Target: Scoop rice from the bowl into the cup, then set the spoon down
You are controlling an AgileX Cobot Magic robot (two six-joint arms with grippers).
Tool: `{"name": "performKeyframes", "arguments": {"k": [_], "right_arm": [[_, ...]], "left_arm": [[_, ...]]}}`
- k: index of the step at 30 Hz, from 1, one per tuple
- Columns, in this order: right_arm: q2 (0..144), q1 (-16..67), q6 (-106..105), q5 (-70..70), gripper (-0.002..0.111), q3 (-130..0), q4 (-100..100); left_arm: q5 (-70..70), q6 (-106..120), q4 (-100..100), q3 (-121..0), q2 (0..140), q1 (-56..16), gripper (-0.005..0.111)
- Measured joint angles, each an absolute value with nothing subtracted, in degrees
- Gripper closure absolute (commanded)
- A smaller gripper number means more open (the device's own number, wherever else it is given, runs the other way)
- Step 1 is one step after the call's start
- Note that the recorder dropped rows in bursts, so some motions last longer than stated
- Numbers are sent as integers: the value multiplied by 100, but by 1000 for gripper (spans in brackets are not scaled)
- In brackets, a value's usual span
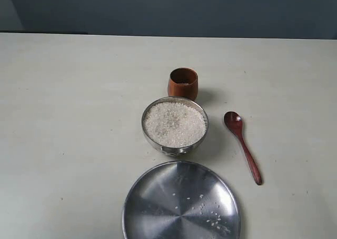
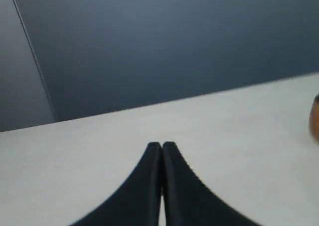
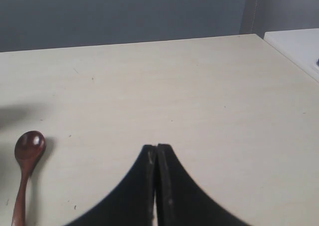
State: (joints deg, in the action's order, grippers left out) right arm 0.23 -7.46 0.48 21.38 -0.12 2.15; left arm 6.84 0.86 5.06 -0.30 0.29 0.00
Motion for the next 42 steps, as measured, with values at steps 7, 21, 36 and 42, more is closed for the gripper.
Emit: {"name": "performKeyframes", "arguments": {"k": [7,21,36,42], "right_arm": [[23,-746,48,2138,108,-12,215],[23,-746,48,2138,108,-12,215],[23,-746,48,34,108,-12,1048],[23,-746,48,-580,108,-12,1954]], "left_arm": [[-248,0,-562,-30,29,0,106],[-358,0,-613,-30,29,0,106],[-688,-615,-1377,-30,29,0,106],[-831,-720,-1457,-30,29,0,106]]}}
